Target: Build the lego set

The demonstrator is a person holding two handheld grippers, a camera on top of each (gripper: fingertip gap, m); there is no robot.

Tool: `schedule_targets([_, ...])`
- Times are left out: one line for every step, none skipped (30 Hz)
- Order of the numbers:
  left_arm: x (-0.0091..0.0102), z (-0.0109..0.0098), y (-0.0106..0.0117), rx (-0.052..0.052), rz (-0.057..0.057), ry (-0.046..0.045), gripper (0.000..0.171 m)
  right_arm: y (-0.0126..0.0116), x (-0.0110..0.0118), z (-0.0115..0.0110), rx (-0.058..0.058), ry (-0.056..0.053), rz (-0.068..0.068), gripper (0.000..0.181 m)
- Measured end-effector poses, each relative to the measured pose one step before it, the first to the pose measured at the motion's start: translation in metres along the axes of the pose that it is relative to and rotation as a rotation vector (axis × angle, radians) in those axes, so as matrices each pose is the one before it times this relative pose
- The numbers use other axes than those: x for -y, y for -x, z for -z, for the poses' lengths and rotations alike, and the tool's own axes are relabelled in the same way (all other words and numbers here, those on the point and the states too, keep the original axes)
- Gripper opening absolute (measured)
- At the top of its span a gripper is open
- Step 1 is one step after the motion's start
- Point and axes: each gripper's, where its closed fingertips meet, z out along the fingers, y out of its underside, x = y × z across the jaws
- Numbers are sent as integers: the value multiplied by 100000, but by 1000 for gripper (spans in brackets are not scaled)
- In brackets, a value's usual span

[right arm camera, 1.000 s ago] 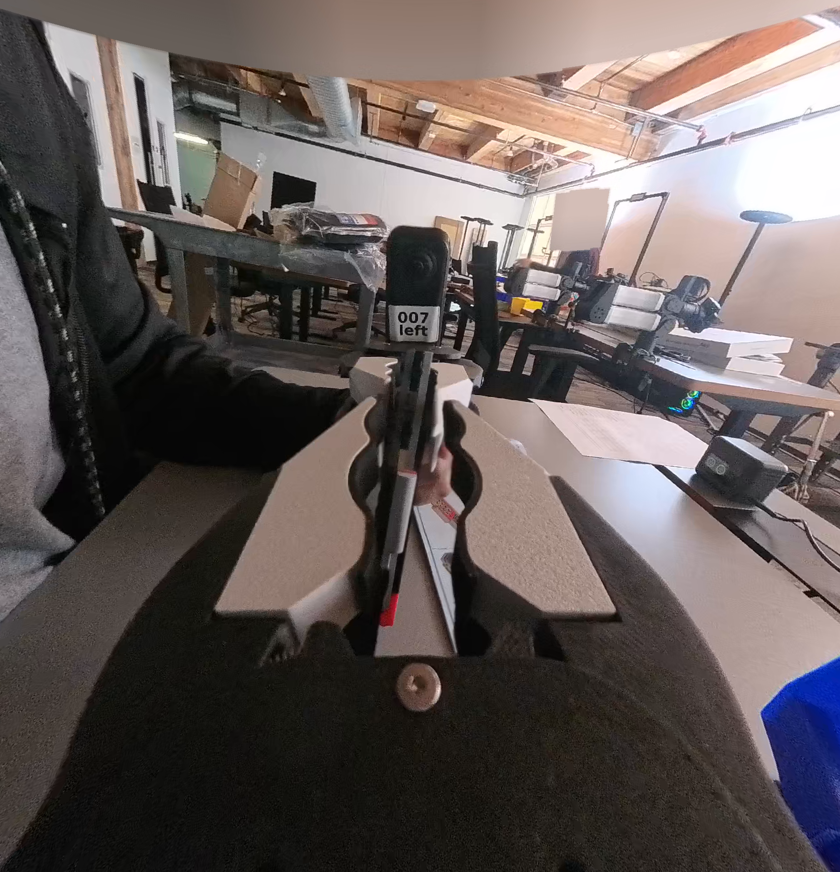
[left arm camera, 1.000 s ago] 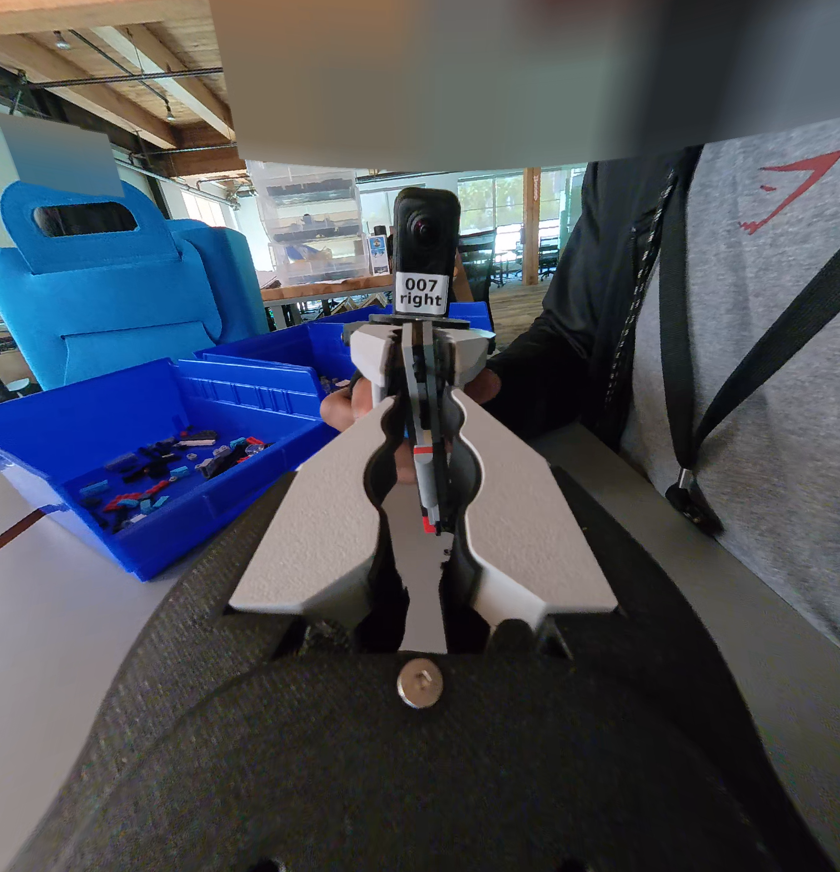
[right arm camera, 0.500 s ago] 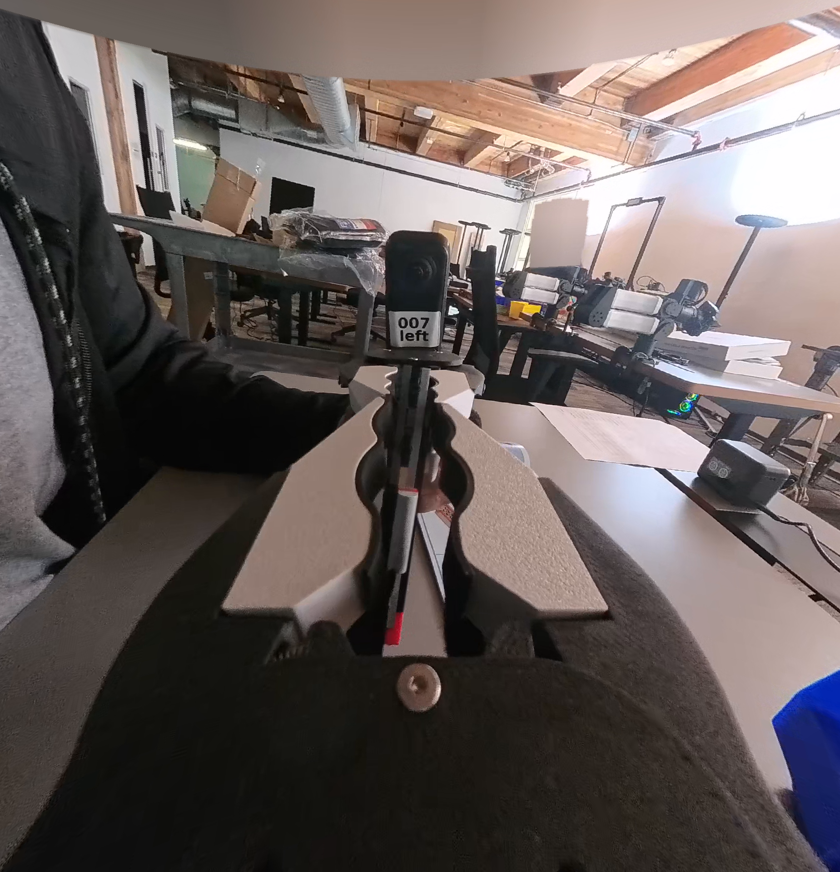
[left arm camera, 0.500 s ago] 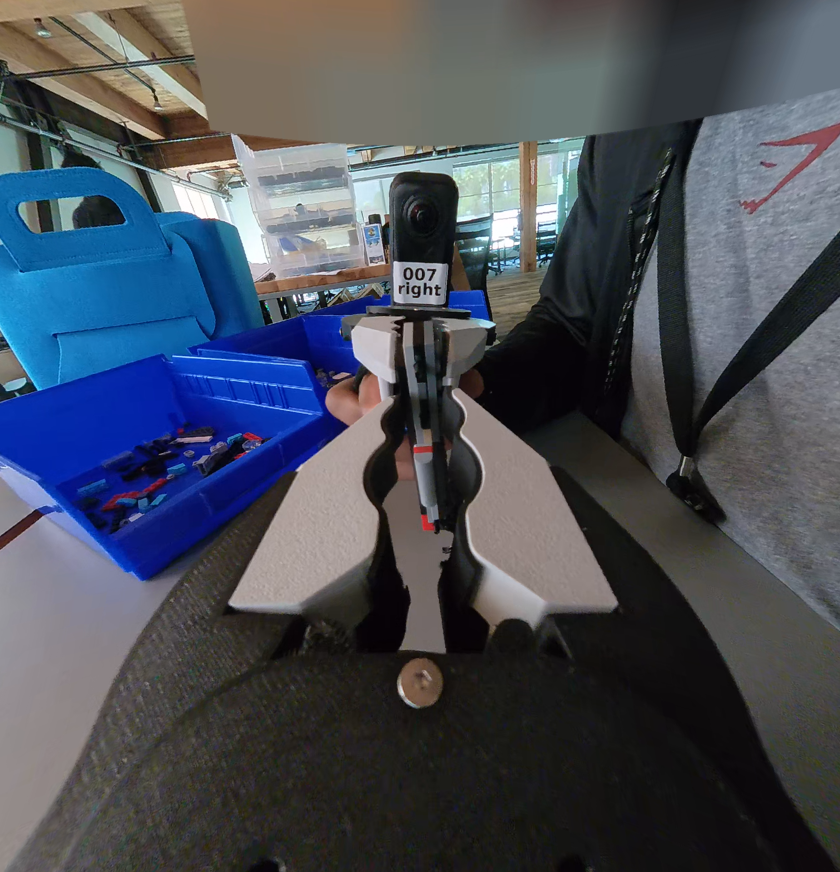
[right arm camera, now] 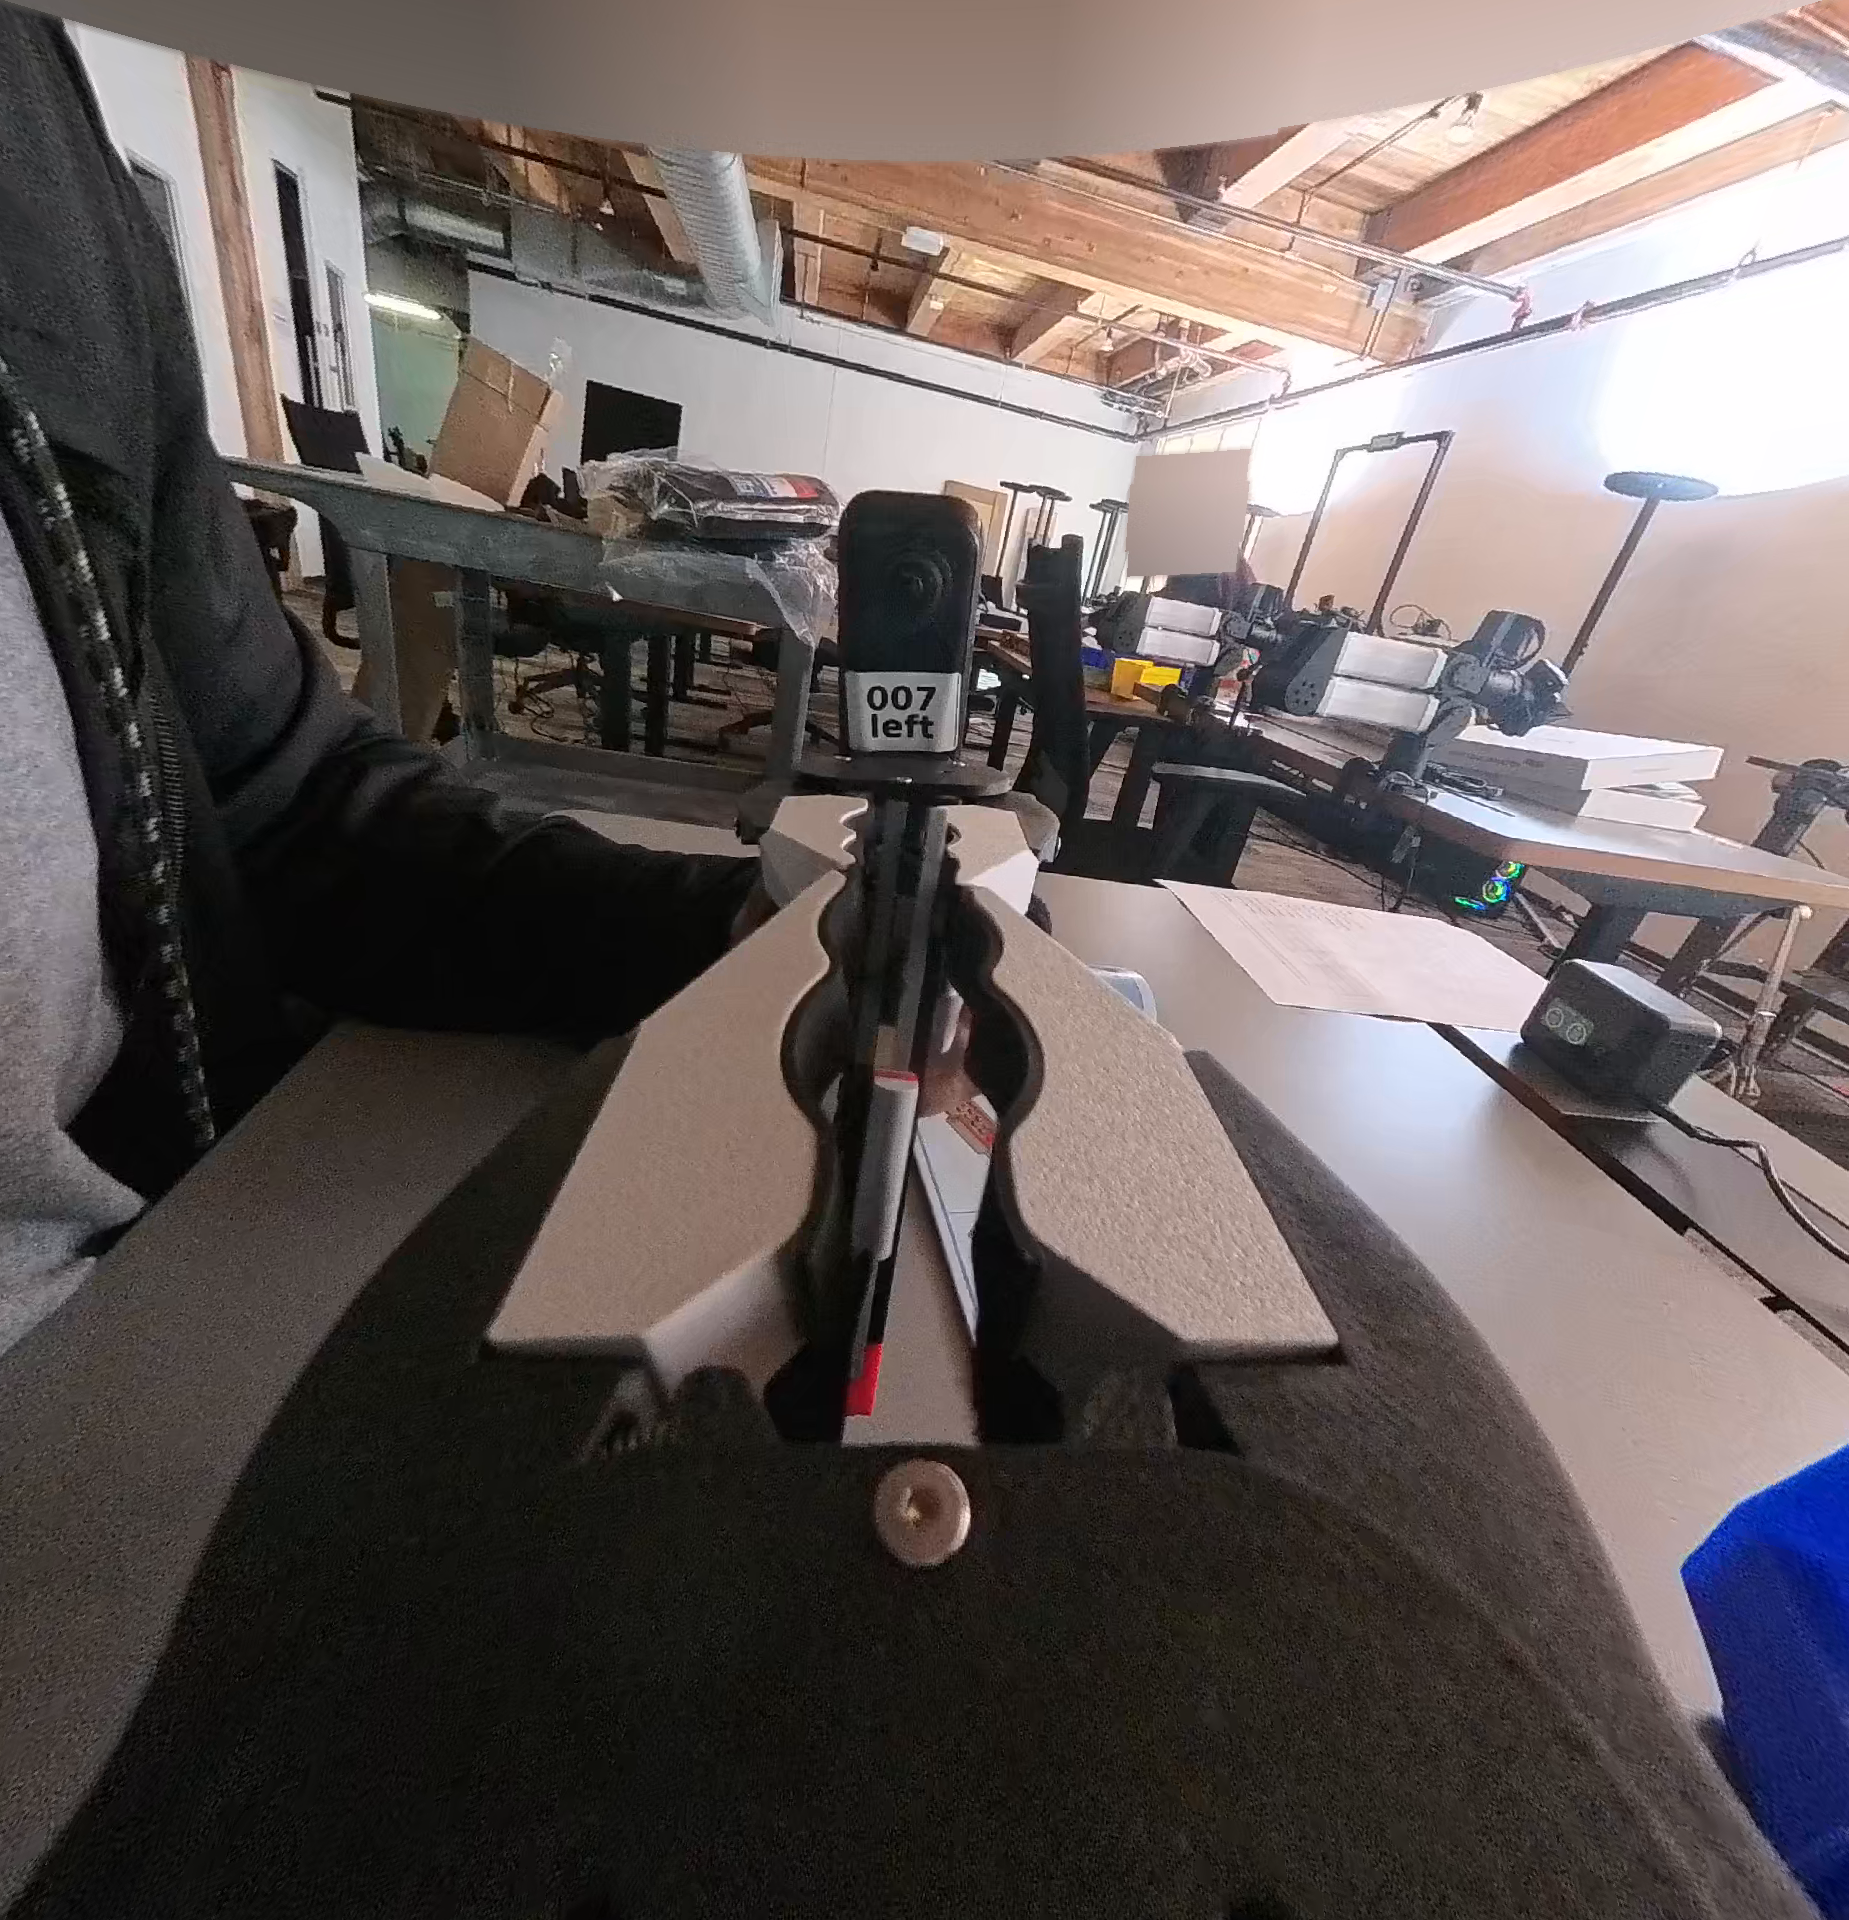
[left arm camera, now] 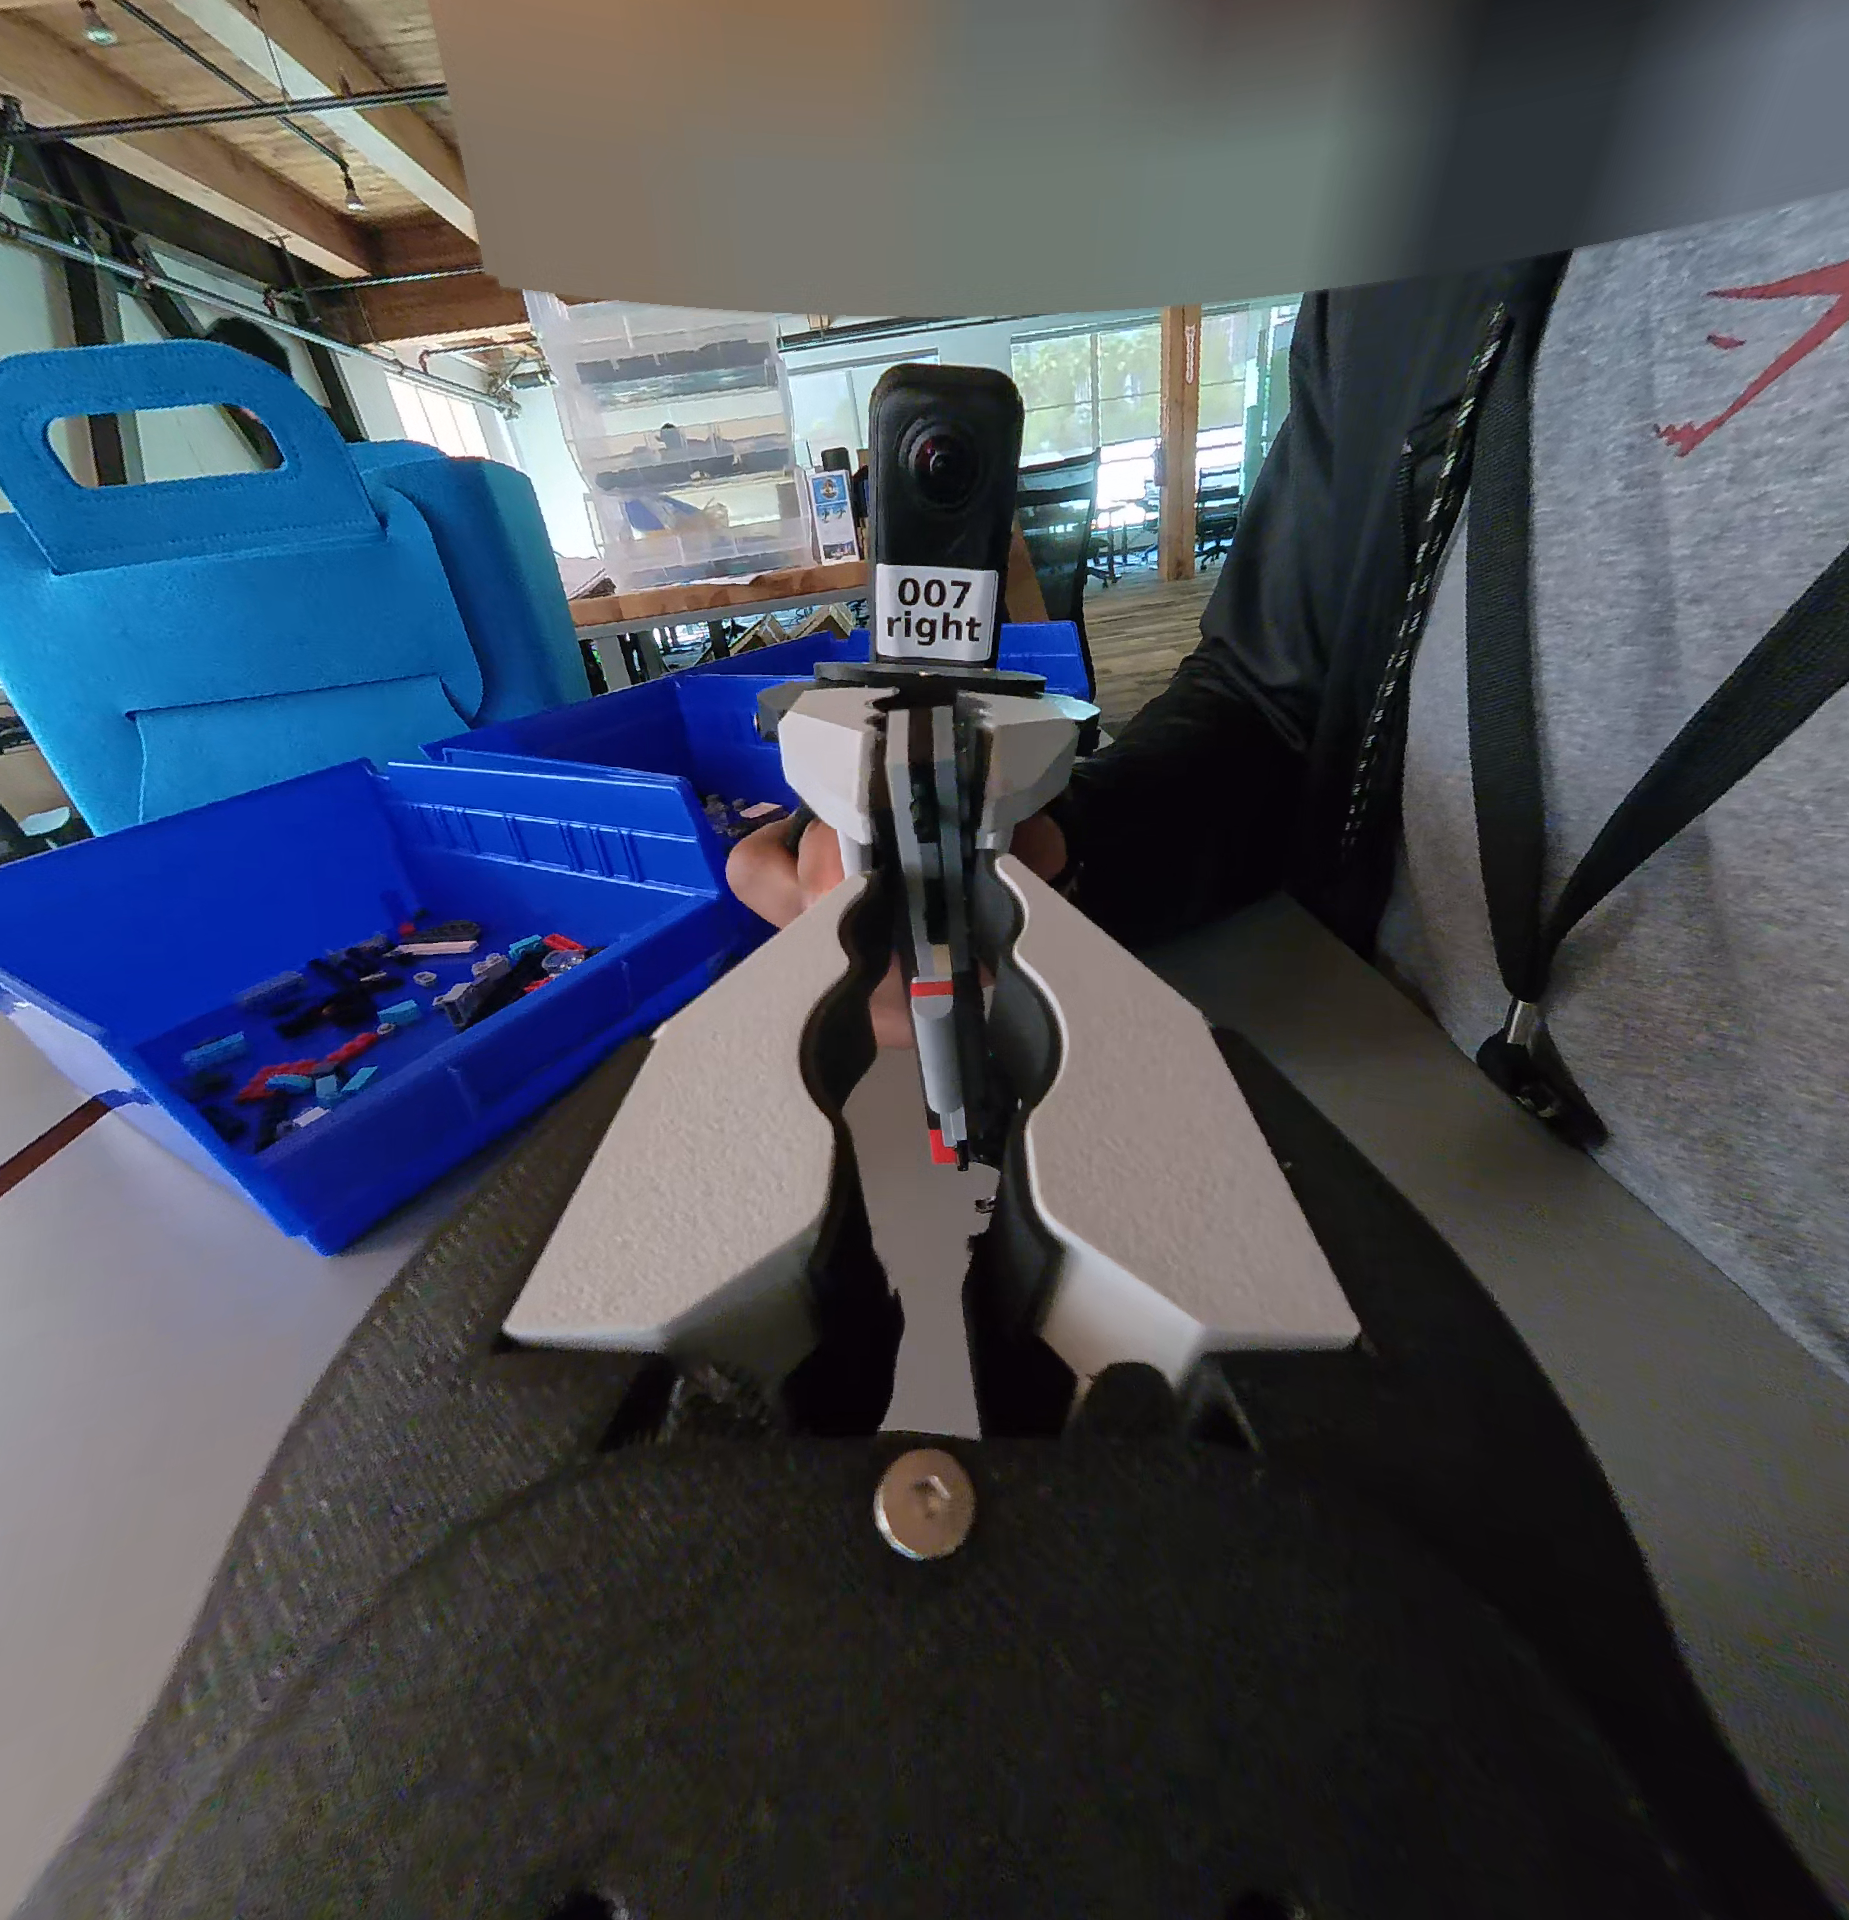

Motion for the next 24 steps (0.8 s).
schedule_targets([3, 2, 82, 210, 839, -187, 15, -93, -25, -3, -352, 76, -388, 19])
schedule_targets([115, 0, 117, 319, 1323, -992, 15, -121, 57, 9, -638, -541, -558, 19])
schedule_targets([84, -21, 136, 662, 867, -799, 15, -140, 61, 40, -784, -795, -458, 19])
schedule_targets([-47, -44, 116, 483, 562, 234, 15, -158, -19, 70, -972, -401, -202, 20])
schedule_targets([-54, -14, 122, 753, 162, 411, 15, -180, -31, 102, -1031, -83, -23, 22])
schedule_targets([194, 79, -14, 27, -125, -1128, 15, -93, -44, 110, 158, 304, -372, 28])
schedule_targets([294, 133, 3, -100, 639, -1535, 15, -134, -12, 113, 311, 342, -737, 31])
schedule_targets([187, 126, 152, 780, 353, -930, 15, -194, 100, 149, -7, -195, -936, 30])
schedule_targets([211, 131, 123, 492, 316, -1007, 15, -129, -36, 97, 378, 635, -769, 30])
schedule_targets([157, 101, 82, 231, 488, -730, 15, -106, -223, 31, 170, 1660, -163, 30])
schedule_targets([46, 48, 90, 442, 357, -151, 15, -56, -251, -18, 25, 1656, 346, 30])
schedule_targets([-41, 7, 31, 122, 160, 266, 15, 51, -266, -50, 540, 1558, 93, 29])
schedule_targets([-26, -34, -29, -163, 134, 71, 15, 121, -238, -86, 885, 1360, -244, 28])
schedule_targets([-17, -29, -17, -117, 131, -50, 15, 75, -159, -66, 360, 811, -89, 26])
schedule_targets([-22, -23, -9, -74, 113, 55, 15, 92, -83, -34, 370, 267, 180, 23])
schedule_targets([-3, 5, 7, -74, 13, -49, 15, 134, -22, -20, 594, -70, 227, 20])
schedule_targets([19, 24, -10, -174, -98, -177, 15, 134, 27, -17, 519, -250, 241, 18])
schedule_targets([31, 7, -72, -328, -365, -247, 15, 64, 24, -10, 34, -357, 394, 18])
schedule_targets([9, -12, -93, -432, -375, 23, 15, 77, 28, 11, 127, -435, 566, 18])
schedule_targets([4, -5, -62, -355, -331, 188, 15, 50, 6, 9, -19, -365, 426, 17])
schedule_targets([-54, 4, 65, 521, -615, 528, 15, -24, -49, -11, -297, 150, 115, 17])
schedule_targets([-94, 17, -50, -60, -931, 639, 15, 50, -78, -1, 365, 432, 416, 17])
schedule_targets([-68, 4, -122, -577, -726, 582, 15, 96, -68, 3, 684, 445, 500, 17])
schedule_targets([-92, -2, 144, 1124, -574, 724, 16, -87, -84, 5, -394, 548, 46, 17])
